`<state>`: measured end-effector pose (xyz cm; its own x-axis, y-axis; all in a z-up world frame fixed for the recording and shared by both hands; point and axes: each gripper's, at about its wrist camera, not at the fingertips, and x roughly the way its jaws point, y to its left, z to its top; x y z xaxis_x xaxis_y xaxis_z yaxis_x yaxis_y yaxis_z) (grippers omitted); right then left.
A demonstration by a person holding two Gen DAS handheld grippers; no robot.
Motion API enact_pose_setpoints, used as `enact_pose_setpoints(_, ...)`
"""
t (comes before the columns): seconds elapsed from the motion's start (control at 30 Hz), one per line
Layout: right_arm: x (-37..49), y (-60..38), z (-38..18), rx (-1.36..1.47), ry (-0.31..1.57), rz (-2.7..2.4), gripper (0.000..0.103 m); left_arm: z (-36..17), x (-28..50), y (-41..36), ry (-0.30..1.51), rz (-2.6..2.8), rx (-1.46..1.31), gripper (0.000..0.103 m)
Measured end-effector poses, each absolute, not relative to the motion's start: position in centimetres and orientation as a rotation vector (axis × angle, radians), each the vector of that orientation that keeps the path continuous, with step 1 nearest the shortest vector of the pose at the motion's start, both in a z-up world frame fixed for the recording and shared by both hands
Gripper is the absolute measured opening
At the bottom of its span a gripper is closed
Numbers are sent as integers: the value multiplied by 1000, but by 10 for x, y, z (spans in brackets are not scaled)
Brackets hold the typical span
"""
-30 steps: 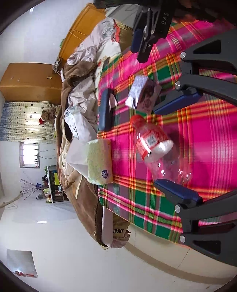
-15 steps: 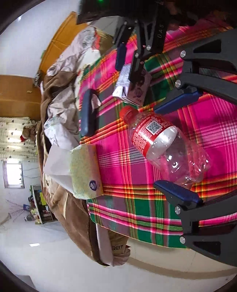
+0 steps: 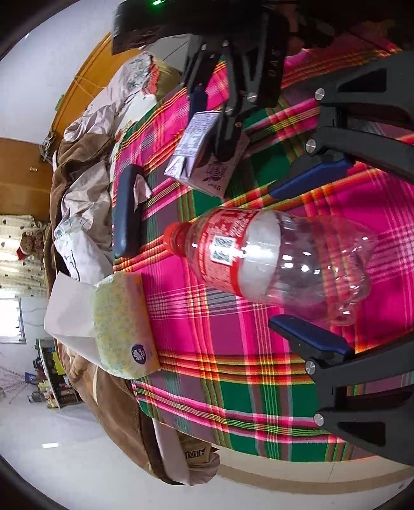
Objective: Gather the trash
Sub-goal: 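Grasp the clear plastic bottle with the left tool while the right tool grasps the purple-white carton, then carry the bottle and carton over the white bin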
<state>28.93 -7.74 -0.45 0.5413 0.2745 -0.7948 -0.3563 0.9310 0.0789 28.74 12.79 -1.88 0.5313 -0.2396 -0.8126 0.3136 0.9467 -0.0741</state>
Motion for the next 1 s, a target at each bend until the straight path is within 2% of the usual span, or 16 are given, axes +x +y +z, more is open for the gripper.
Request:
enact_pose_setpoints(0.2, 293, -80, -6, -84, 923, 358, 58, -25, 296, 127, 983, -288, 72, 76)
enact_pose_setpoints(0.27, 295, -81, -7, -70, 924, 357, 50, -25, 296, 126, 976, -293, 64, 76)
enact_pose_setpoints(0.3, 295, -81, -8, -68, 925, 353, 42, -26, 297, 126, 979, -291, 57, 75)
enact_pose_setpoints(0.33, 295, -81, -9, -65, 927, 344, 41, -26, 297, 126, 975, -288, 53, 72)
enact_pose_setpoints(0.6, 290, -87, -8, -36, 910, 339, 40, -24, 294, 123, 953, -268, 31, 64)
enact_pose_setpoints(1.0, 272, -108, 3, 28, 870, 323, 40, -11, 267, 106, 905, -267, 23, 64)
